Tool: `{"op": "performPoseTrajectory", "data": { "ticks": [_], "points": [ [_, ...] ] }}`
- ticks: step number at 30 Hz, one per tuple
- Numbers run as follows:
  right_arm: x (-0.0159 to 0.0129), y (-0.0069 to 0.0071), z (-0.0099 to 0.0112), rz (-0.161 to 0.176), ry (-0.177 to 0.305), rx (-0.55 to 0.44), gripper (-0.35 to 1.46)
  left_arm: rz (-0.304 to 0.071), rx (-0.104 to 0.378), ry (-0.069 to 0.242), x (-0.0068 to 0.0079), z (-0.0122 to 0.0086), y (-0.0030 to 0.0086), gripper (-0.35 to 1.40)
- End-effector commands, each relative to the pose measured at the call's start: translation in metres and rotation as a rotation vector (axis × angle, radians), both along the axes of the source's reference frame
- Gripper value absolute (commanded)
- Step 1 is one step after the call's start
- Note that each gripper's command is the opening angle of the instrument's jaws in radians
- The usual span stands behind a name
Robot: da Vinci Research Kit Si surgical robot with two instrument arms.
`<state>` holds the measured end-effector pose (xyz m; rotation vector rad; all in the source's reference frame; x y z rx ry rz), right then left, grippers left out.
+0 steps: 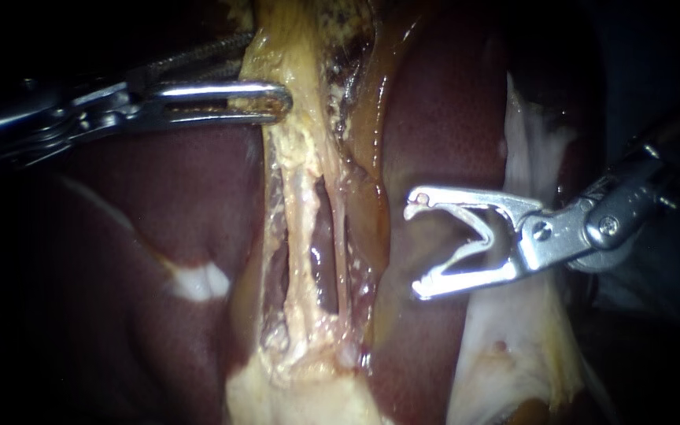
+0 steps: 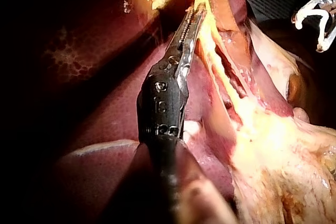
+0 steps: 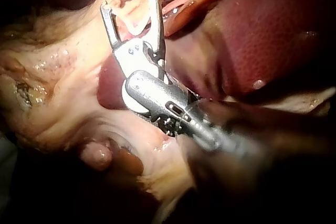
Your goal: Grabbing gallbladder
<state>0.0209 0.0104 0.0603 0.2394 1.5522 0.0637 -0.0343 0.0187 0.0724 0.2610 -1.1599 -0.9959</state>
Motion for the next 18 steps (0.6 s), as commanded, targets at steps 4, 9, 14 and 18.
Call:
{"op": "performPoseTrajectory", "data": {
  "ticks": [4,9,14,18],
  "points": [
    [0.0000,0.0000,-0.0001,0.000,0.000,0.000,0.60,0.020,0.021,0.010,0.0007,0.0002,0.0000,-0.35],
    [0.0000,-0.0001,-0.0002,0.000,0.000,0.000,0.60,0.025,0.031,0.016,0.0011,0.0001,0.0000,-0.35],
    [0.0000,0.0000,-0.0002,0.000,0.000,0.000,0.60,0.025,0.032,0.016,0.0010,0.0001,0.0000,-0.35],
    [0.0000,0.0000,-0.0002,0.000,0.000,0.000,0.60,0.022,0.037,0.015,0.0010,0.0001,0.0001,-0.35]
  ]
}}
